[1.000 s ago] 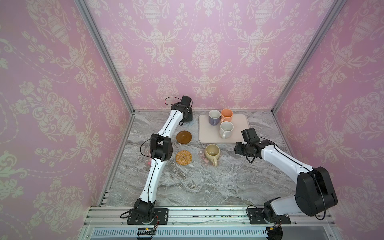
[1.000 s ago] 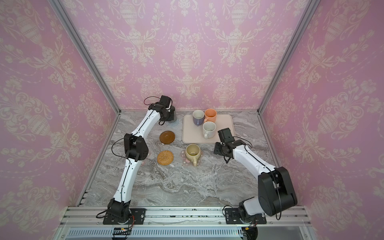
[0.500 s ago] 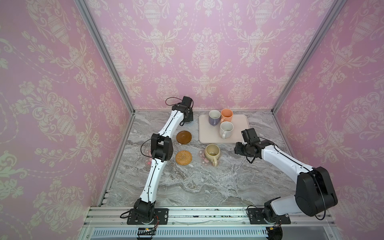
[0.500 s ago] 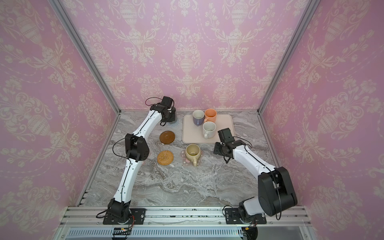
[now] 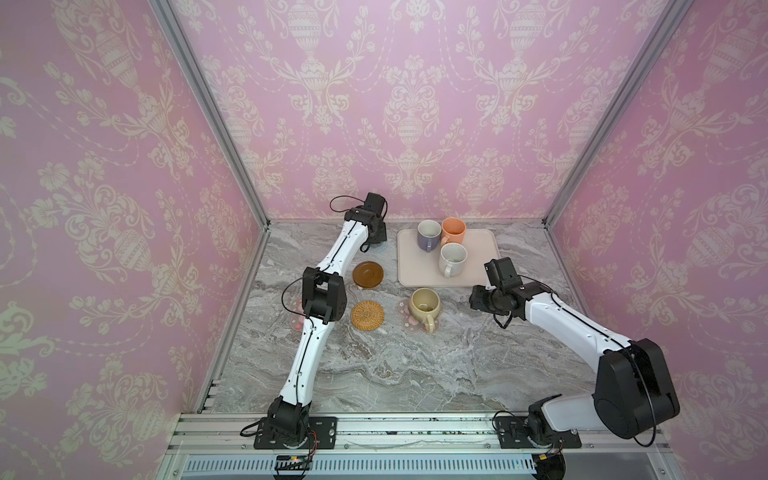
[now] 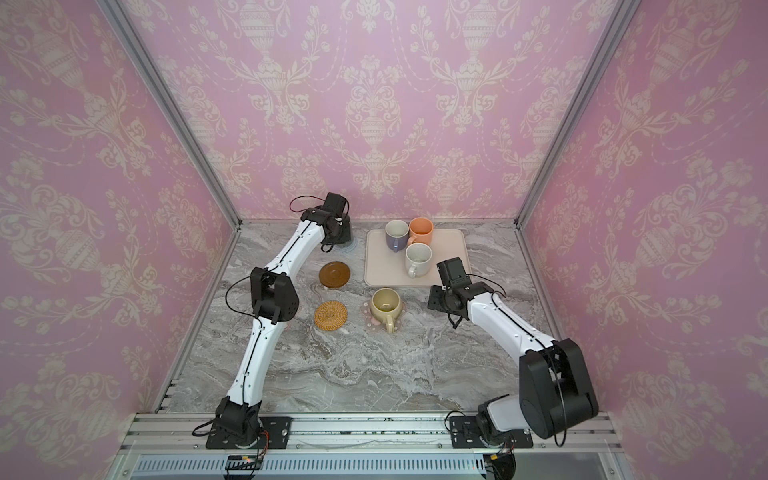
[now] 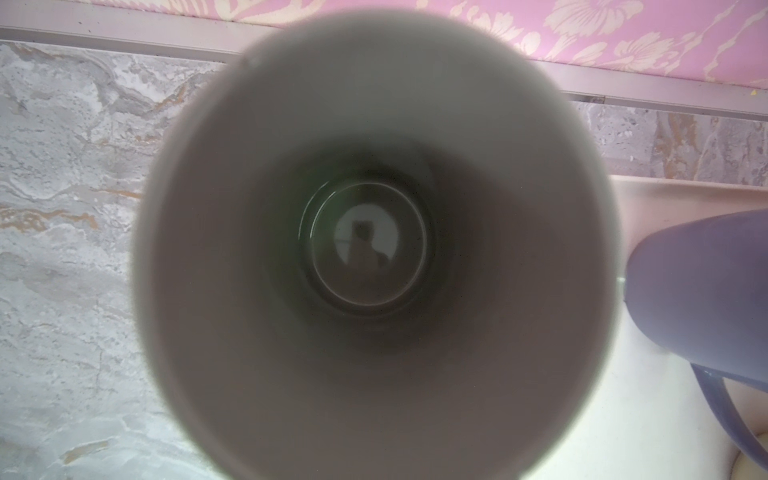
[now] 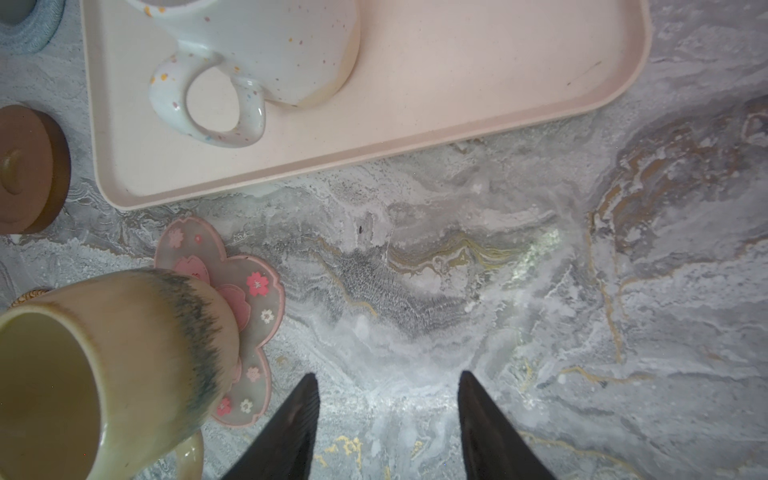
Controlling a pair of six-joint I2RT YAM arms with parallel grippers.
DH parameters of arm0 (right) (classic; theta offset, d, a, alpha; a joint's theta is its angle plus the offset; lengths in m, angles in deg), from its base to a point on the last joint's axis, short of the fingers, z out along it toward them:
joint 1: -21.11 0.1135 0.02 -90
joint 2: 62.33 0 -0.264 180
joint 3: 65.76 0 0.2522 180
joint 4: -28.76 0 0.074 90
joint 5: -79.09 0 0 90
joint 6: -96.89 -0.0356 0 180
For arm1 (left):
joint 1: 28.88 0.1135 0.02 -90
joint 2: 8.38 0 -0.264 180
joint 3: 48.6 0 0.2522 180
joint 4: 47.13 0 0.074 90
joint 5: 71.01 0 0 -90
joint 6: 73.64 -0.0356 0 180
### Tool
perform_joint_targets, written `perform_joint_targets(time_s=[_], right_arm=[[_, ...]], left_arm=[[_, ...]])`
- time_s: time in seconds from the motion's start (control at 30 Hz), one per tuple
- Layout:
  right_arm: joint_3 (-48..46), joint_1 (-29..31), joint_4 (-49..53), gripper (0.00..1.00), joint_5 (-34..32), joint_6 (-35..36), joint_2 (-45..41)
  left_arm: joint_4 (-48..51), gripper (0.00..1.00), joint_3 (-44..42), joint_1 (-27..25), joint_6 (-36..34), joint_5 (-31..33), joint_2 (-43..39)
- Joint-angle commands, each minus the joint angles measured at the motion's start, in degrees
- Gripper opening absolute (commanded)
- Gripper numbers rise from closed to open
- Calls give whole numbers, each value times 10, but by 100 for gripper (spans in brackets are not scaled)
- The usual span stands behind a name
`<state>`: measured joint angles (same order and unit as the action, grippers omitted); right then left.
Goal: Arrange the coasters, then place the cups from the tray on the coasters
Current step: 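Grasp the grey mug rim with the left gripper and lift it, then carry the grey mug onto the blue knit coaster and release it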
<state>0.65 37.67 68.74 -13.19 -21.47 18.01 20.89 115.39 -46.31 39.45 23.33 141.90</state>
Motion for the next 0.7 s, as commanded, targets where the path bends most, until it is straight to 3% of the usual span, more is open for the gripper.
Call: perform_joint_targets(time_s=[0.0,0.37,0.67], right_arm=[[-10,-2,6,55,2,-5,-18],[-12,-2,8,55,3,-8,-33],[-11,-2,4,55,7,-12,-37]], left_arm=[[6,12,-6,-2,19,4,-49],[9,30,-13,-2,20,-3,-76],[-20,38,-117,-2,11,-2,-158]])
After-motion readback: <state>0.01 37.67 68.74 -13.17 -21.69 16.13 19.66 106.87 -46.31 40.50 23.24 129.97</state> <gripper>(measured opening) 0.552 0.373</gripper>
